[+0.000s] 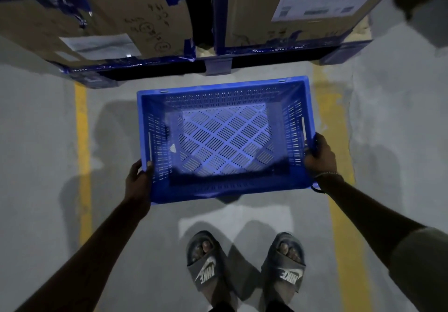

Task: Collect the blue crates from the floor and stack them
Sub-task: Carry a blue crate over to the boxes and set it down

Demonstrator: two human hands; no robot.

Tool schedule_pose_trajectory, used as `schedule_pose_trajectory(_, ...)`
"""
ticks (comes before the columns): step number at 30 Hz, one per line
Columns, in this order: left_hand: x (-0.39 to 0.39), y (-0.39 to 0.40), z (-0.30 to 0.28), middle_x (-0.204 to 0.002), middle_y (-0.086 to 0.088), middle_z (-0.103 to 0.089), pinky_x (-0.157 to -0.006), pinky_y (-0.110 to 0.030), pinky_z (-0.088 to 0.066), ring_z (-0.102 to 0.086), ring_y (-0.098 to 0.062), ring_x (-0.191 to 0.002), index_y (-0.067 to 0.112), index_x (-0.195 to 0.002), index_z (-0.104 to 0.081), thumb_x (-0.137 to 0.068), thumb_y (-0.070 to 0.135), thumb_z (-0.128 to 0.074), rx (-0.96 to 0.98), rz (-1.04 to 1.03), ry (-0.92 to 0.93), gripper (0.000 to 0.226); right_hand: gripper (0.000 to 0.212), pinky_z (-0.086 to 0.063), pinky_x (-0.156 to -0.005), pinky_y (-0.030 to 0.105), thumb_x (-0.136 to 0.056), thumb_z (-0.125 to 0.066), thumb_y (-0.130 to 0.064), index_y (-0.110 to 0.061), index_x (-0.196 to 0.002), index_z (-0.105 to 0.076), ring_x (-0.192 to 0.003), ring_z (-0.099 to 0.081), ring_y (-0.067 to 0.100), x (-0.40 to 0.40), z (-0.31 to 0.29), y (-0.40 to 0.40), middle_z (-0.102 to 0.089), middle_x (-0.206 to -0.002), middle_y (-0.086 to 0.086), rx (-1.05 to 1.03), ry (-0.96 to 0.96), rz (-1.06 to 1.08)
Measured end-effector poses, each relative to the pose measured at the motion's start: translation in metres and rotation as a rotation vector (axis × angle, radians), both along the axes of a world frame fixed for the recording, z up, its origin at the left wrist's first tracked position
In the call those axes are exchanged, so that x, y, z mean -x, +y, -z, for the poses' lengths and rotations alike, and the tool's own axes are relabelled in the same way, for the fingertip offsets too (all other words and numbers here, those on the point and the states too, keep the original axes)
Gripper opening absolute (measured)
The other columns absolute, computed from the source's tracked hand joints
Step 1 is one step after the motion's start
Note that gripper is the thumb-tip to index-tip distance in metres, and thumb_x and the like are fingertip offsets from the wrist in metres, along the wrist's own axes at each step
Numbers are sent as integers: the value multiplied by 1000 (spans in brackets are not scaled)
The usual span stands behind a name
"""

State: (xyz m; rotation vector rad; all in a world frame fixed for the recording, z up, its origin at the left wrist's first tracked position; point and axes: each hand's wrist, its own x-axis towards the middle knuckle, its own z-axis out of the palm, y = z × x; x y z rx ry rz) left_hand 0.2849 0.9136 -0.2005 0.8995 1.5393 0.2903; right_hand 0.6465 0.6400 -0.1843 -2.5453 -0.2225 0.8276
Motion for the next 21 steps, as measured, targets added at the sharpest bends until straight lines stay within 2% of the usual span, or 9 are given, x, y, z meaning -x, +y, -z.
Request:
schedule_pose_trajectory(2, -3, -2, -6, -119, -5, -71, -92, -55, -56, -71, -26, -97, 18, -142, -54, -105, 33, -60, -55, 92, 23, 41, 41, -54, -87, 60, -99, -48, -22, -21, -139, -36, -98, -66, 45, 6, 0, 1, -67, -120, 17, -8, -52, -75)
schedule_pose_trajectory(4, -9, -4, -12, -125, -7, -68, -96, -53, -55, -68, -33, -109, 20, -144, -51, -109, 38, -48, -179, 243, 120, 40, 43, -56, -83, 57, -103, -43, -29, -20, -144, -29, -94, -67, 43, 8, 1, 1, -67, -119, 18, -6, -79, -112)
schedule_pose_trajectory(7, -17, -4, -17, -145, -20, -58, -100, -59, -49, -61, -48, -123, 23, -157, -31, -107, 47, -34, -360, 475, 383, 55, 57, -56, -77, 54, -104, -30, -47, -31, -155, -9, -92, -68, 42, 8, -2, 0, -59, -136, 18, 61, -102, -170)
schedule_pose_trajectory(9, -18, -4, -18, -153, -20, -52, -98, -60, -48, -61, -51, -121, 25, -162, -14, -107, 39, -40, -429, 594, 497, 62, 63, -57, -72, 54, -105, -27, -51, -42, -155, 12, -81, -67, 41, 11, -3, -2, -46, -151, 13, 142, -163, -269)
schedule_pose_trajectory(10, -18, -5, -16, -156, -19, -49, -97, -61, -48, -61, -52, -120, 26, -163, -7, -108, 32, -44, -444, 648, 513, 67, 67, -57, -68, 55, -106, -29, -46, -44, -153, 19, -74, -66, 42, 12, -1, -5, -41, -153, 12, 172, -194, -319)
schedule_pose_trajectory(11, -17, -6, -15, -159, -19, -46, -97, -61, -48, -60, -53, -119, 28, -164, -1, -107, 27, -46, -454, 688, 522, 72, 74, -57, -64, 56, -105, -35, -38, -44, -152, 23, -68, -64, 42, 14, 2, -8, -39, -152, 14, 187, -220, -355)
schedule_pose_trajectory(13, -16, -9, -14, -161, -22, -41, -95, -62, -48, -60, -57, -113, 25, -165, 6, -108, 22, -45, -496, 723, 543, 77, 86, -56, -58, 56, -102, -43, -26, -42, -152, 26, -60, -61, 41, 14, 11, -12, -48, -136, 21, 184, -276, -408)
schedule_pose_trajectory(16, -23, -13, -11, -156, -28, -42, -91, -63, -48, -60, -58, -107, 19, -166, 5, -108, 17, -41, -599, 719, 595, 74, 89, -56, -58, 58, -101, -45, -25, -44, -151, 26, -61, -61, 42, 8, 19, -9, -54, -112, 22, 161, -294, -385)
schedule_pose_trajectory(21, -27, -17, -15, -153, -29, -43, -94, -65, -46, -58, -57, -113, 19, -166, 6, -106, 15, -43, -602, 734, 597, 77, 86, -56, -58, 56, -100, -44, -28, -46, -152, 23, -60, -59, 41, 11, 23, -10, -54, -108, 18, 155, -336, -349)
